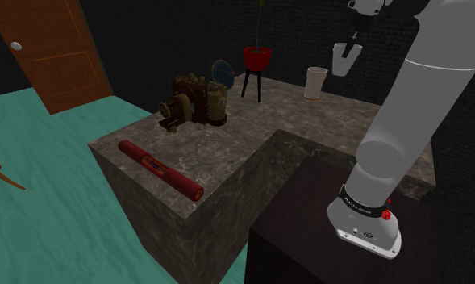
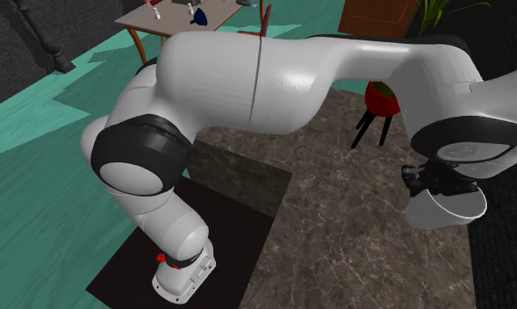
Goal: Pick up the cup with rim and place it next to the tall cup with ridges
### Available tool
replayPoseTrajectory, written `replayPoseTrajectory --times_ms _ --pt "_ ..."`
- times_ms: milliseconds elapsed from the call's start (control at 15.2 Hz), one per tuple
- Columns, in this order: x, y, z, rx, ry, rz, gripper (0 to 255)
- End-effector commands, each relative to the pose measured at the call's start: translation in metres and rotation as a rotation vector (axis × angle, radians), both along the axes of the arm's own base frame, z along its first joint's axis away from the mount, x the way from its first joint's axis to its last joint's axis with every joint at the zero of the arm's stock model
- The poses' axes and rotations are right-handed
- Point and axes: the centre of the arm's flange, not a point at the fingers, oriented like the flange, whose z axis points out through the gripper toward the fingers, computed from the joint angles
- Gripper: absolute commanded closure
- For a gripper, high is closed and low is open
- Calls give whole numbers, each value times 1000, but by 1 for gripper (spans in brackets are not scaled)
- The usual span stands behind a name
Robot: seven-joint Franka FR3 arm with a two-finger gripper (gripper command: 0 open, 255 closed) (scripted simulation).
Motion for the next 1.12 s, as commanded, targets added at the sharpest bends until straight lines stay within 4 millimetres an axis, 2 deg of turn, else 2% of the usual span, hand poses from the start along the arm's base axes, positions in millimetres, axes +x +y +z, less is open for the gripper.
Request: replayPoseTrajectory --times_ms 0,1056 --pt "-1 1 -11 -1 -1 0 255" --pt "-1 1 -95 -1 -1 0 255"
